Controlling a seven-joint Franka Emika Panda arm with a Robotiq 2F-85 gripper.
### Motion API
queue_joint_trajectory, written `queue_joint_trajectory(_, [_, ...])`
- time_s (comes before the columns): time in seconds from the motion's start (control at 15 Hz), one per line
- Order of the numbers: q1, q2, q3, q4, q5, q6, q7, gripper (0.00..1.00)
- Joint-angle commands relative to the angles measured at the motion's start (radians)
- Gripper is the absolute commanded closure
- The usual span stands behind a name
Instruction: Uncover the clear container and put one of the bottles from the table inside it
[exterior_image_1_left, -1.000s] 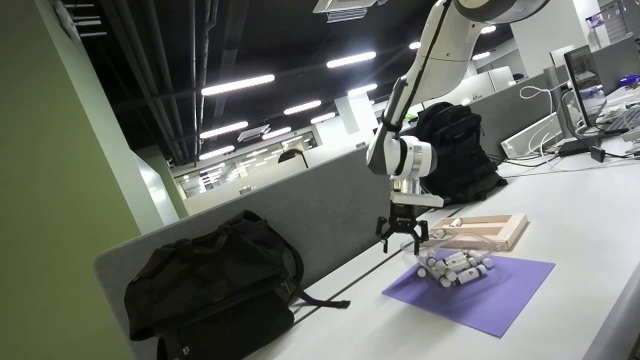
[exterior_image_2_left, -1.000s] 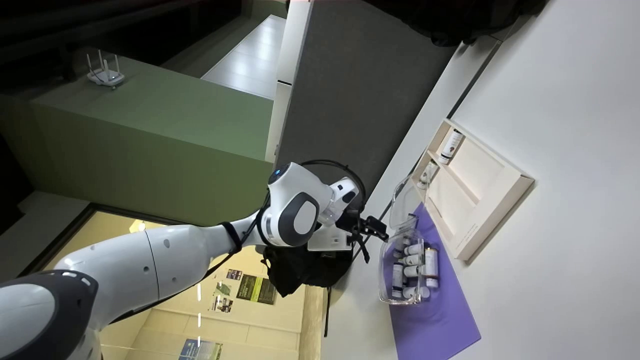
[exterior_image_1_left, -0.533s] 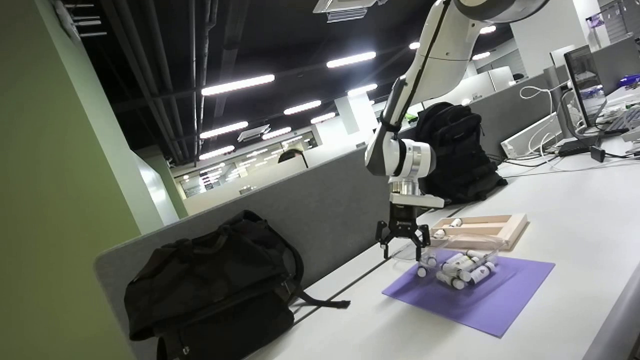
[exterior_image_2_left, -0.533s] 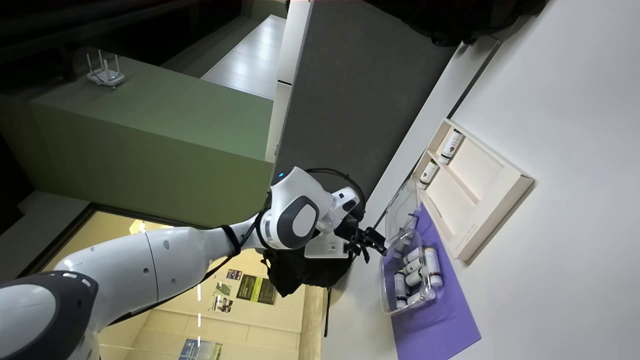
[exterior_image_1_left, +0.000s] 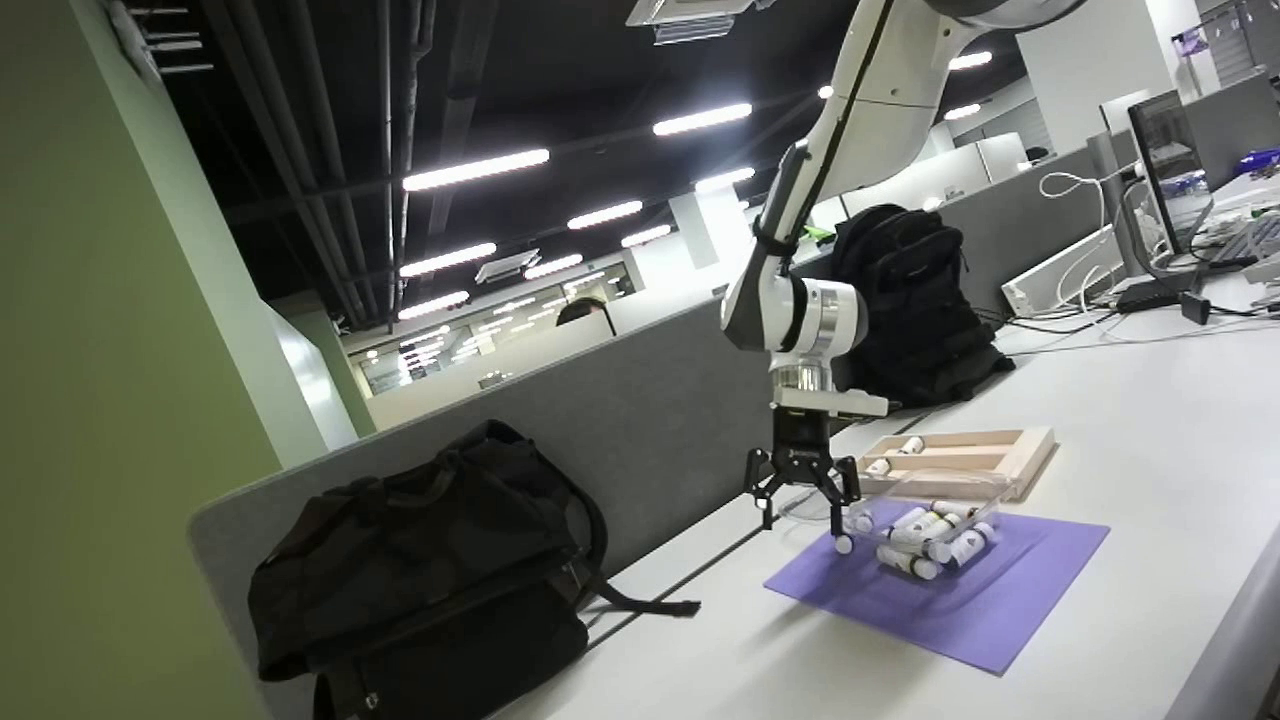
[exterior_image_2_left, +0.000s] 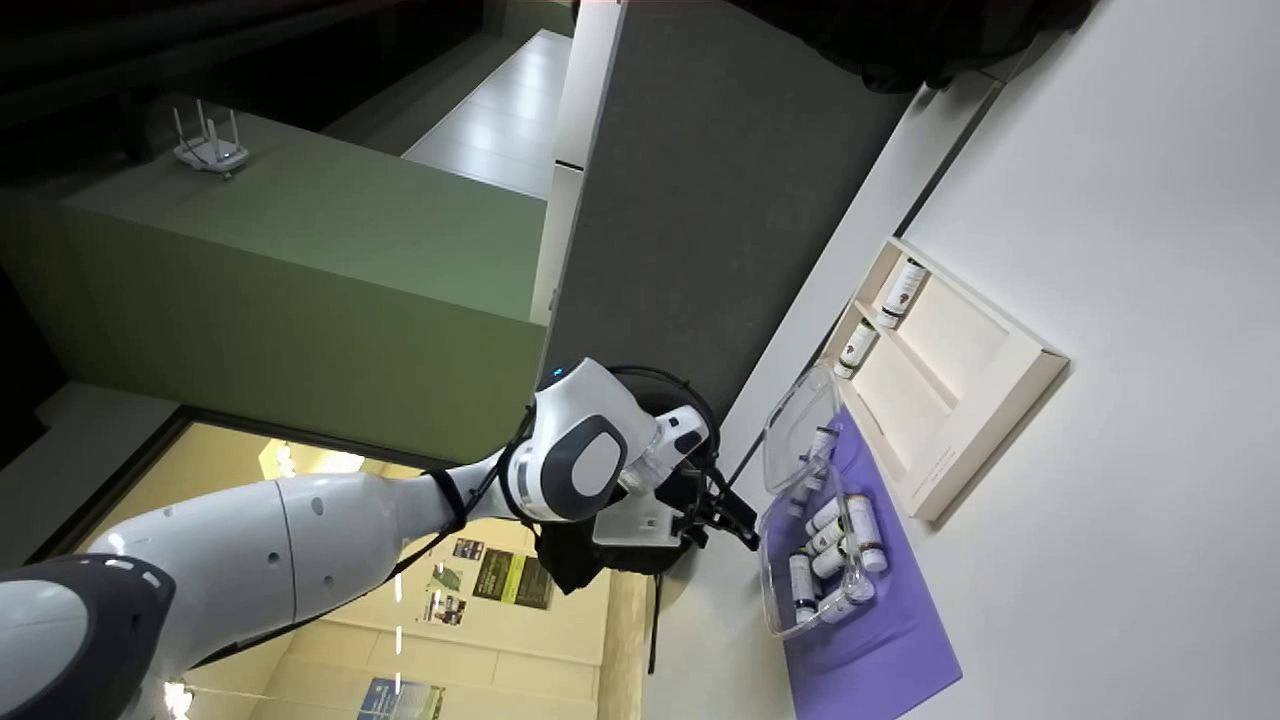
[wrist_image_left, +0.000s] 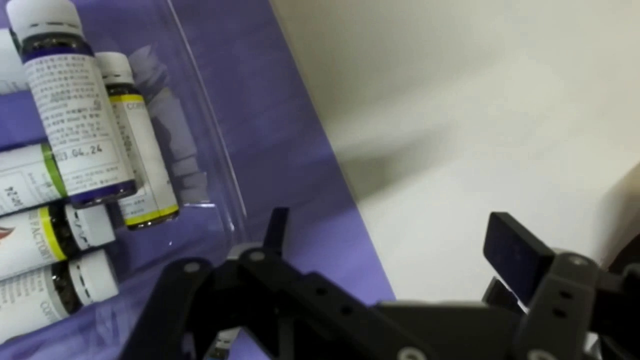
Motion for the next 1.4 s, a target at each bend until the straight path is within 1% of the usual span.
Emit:
queue_joint_trajectory(0.0, [-0.014,-0.044,0.032,-0.048,0.044,0.121,-0.06,0.0])
queue_joint_trajectory(0.13, [-0.024,-0.029,0.06,-0.03,0.09,0.21,-0.107,0.0])
queue_joint_trajectory(0.27, [-0.024,-0.013,0.08,-0.011,0.124,0.26,-0.133,0.0])
queue_joint_trajectory(0.33, [-0.022,-0.008,0.086,-0.006,0.135,0.267,-0.137,0.0])
queue_joint_trajectory(0.47, [-0.007,-0.004,0.079,-0.006,0.128,0.245,-0.1,0.0])
queue_joint_trajectory(0.6, [0.017,-0.005,0.06,-0.015,0.096,0.247,-0.075,0.0])
queue_joint_trajectory(0.67, [0.028,-0.003,0.05,-0.016,0.082,0.274,-0.075,0.0])
queue_joint_trajectory(0.87, [0.034,0.009,0.042,-0.011,0.062,0.329,-0.064,0.0])
queue_joint_trajectory(1.0, [0.043,0.013,0.028,-0.016,0.027,0.349,-0.038,0.0])
queue_joint_trajectory(1.2, [0.052,0.019,0.001,-0.018,-0.042,0.352,0.024,0.0])
queue_joint_trajectory(1.33, [0.054,0.02,-0.017,-0.018,-0.089,0.331,0.078,0.0])
